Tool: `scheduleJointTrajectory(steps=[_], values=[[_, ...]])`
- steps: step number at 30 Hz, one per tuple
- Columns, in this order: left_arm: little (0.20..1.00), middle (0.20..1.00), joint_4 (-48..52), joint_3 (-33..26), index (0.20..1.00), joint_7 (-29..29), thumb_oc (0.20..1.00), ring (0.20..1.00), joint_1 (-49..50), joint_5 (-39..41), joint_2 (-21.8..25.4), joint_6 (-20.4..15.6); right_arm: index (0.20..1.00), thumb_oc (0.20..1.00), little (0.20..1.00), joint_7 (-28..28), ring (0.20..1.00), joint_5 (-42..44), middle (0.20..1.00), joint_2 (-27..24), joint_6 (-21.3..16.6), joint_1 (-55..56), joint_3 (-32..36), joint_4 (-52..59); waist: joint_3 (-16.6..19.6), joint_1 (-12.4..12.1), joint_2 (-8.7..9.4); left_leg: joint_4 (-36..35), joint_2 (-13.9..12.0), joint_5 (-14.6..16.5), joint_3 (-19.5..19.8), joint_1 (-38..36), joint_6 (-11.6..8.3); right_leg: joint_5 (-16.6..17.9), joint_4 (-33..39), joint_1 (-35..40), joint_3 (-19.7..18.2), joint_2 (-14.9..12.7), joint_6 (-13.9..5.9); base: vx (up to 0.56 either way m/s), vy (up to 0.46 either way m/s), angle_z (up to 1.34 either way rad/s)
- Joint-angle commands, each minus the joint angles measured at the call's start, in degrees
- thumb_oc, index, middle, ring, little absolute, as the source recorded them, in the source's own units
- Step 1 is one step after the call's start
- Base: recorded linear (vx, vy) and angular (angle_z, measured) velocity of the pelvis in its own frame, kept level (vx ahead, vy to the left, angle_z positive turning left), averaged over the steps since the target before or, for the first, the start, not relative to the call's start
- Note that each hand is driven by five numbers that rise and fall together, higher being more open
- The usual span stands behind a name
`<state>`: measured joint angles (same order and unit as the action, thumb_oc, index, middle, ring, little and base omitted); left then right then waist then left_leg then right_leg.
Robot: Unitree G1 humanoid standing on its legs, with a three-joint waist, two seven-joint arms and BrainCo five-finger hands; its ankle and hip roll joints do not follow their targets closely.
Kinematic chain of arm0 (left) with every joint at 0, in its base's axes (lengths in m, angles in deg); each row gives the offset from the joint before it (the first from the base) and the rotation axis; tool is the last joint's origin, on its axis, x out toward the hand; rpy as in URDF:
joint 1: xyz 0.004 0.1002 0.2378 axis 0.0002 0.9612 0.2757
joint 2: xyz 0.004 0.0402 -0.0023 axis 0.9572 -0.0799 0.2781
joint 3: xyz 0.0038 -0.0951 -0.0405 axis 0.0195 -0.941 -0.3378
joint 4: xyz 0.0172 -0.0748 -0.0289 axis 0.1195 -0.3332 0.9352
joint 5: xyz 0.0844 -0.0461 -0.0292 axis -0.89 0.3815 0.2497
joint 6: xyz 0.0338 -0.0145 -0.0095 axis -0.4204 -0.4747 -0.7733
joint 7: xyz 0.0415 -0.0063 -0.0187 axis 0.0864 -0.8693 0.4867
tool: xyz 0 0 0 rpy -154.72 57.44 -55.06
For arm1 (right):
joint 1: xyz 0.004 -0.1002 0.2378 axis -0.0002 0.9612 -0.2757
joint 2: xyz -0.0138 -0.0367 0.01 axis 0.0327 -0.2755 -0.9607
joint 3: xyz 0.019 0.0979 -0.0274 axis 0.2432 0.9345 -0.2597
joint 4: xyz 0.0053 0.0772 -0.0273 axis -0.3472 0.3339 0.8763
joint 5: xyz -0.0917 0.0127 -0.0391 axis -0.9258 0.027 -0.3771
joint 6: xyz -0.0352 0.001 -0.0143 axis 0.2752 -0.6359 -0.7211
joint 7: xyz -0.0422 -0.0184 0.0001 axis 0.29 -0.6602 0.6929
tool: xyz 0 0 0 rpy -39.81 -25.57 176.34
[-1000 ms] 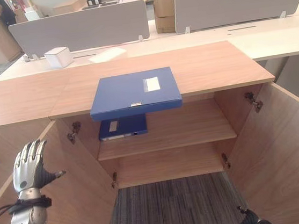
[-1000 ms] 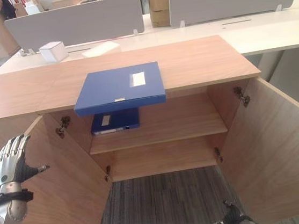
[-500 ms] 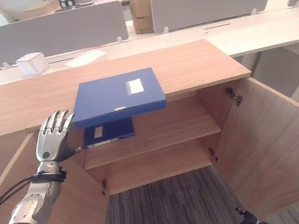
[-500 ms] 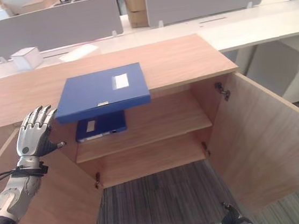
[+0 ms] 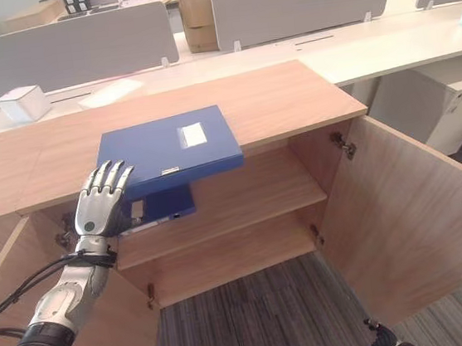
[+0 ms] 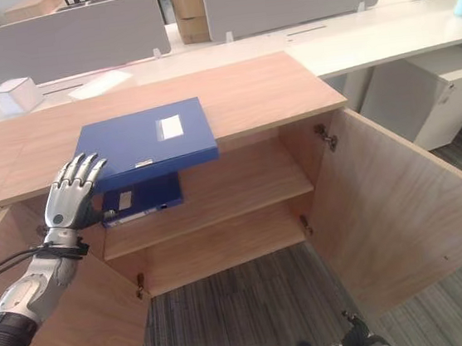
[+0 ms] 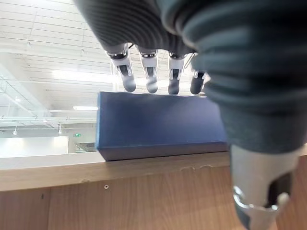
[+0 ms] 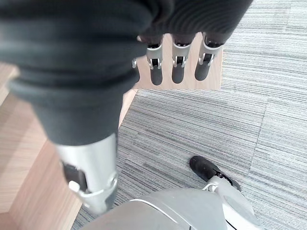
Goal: Put the empty folder in the office cabinet
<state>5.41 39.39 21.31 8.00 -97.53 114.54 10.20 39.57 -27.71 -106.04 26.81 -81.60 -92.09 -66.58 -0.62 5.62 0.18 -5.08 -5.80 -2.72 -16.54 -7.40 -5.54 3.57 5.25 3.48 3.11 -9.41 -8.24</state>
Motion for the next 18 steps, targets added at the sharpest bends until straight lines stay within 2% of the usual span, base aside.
scheduleJointTrajectory(steps=[1, 18], values=[[1.0, 1.0, -3.69, -0.27, 1.0, -2.38, 1.0, 1.0, -8.0, -0.86, 2.94, 1.35, 1.0, 1.0, 1.0, -1.77, 1.0, 2.63, 1.0, -1.09, -1.8, -3.18, -2.26, -0.59, 0.72, 0.02, 0.22, 0.08, -4.45, 5.14, 1.63, -2.32, -2.76, 2.67, -0.65, -2.11, 0.02, -5.24, -4.29, 0.03, 0.009, -0.17], [1.0, 1.0, -17.92, 7.45, 1.0, -3.99, 1.0, 1.0, -18.03, -0.47, 3.46, 5.22, 1.0, 1.0, 1.0, -2.24, 1.0, 3.45, 1.0, -2.47, -2.76, -2.59, -2.96, 1.15, 1.36, 2.52, 0.49, 0.08, -3.89, 5.74, 0.0, -3.33, -2.44, 3.32, -0.82, -2.83, -1.78, -5.06, -4.73, 0.01, 0.011, -0.06]])
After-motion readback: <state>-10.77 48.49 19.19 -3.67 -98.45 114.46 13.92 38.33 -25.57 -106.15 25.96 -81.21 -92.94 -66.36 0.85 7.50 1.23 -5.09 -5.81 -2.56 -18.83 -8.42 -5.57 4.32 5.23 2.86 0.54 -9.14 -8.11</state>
